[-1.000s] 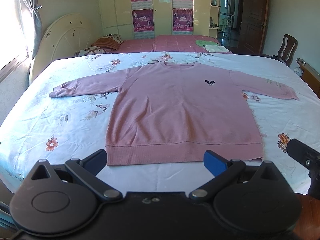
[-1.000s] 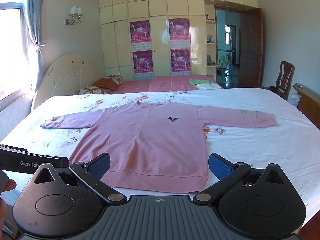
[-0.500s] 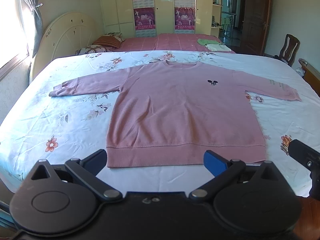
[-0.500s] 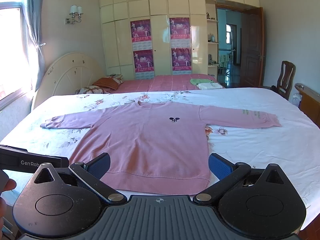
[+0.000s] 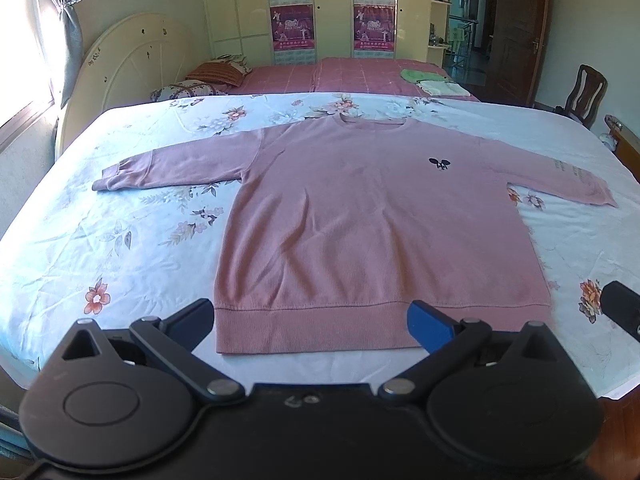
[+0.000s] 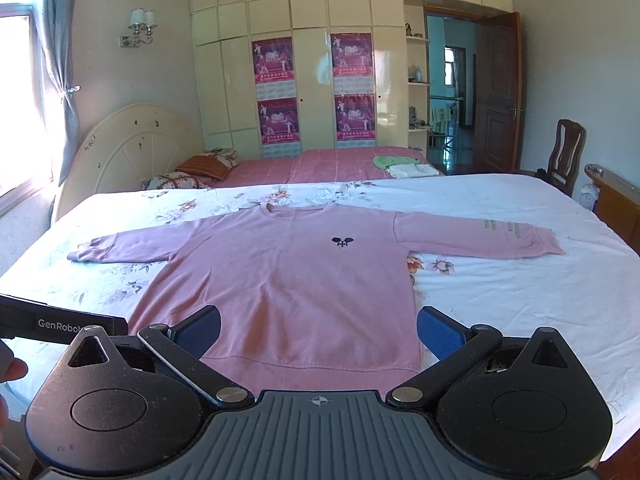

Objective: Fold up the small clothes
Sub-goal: 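Move the right tool toward the sleeve cuff with green print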

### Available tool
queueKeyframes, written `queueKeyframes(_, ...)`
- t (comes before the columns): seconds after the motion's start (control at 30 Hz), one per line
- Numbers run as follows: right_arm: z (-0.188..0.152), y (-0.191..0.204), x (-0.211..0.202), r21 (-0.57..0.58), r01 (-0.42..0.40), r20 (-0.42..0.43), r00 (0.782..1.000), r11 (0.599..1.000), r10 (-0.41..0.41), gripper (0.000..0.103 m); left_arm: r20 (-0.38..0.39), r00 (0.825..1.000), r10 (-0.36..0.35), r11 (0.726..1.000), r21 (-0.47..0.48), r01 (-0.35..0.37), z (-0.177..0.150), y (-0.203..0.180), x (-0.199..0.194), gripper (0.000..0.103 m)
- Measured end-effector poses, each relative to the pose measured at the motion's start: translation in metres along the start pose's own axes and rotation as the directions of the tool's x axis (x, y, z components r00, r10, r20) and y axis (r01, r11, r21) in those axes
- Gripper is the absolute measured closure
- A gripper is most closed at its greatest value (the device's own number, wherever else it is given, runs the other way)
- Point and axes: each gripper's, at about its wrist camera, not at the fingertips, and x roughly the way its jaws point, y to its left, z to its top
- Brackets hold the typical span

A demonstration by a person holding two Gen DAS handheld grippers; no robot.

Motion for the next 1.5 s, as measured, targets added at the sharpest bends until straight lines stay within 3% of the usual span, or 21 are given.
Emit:
queueKeyframes(0.43,0.027,-0.002,0.069,0.056,0.07,-0.011,0.998,0.996,-0.069,0.0,-0.011,0.999,-0.036,0.999,0.014,0.036,0.046,0.02,0.069,0.0)
queueKeyframes(1.0,0.067,0.002,0.151,0.097,0.205,-0.037,0.979,0.974,-0.202,0.0,-0.027,0.997,-0.068,0.997,0.026,0.069,0.115,0.052,0.151,0.0)
queueKeyframes(1.27,0.083,-0.02,0.185,0.1,0.205,-0.044,0.979,0.974,-0.201,0.0,-0.037,0.995,-0.09,0.996,0.022,0.091,0.134,0.036,0.176,0.0)
queueKeyframes(1.5,0.095,-0.069,0.227,0.107,0.191,-0.052,0.981,0.976,-0.186,0.001,-0.047,0.996,-0.078,0.997,-0.015,0.077,0.15,0.012,0.203,0.0)
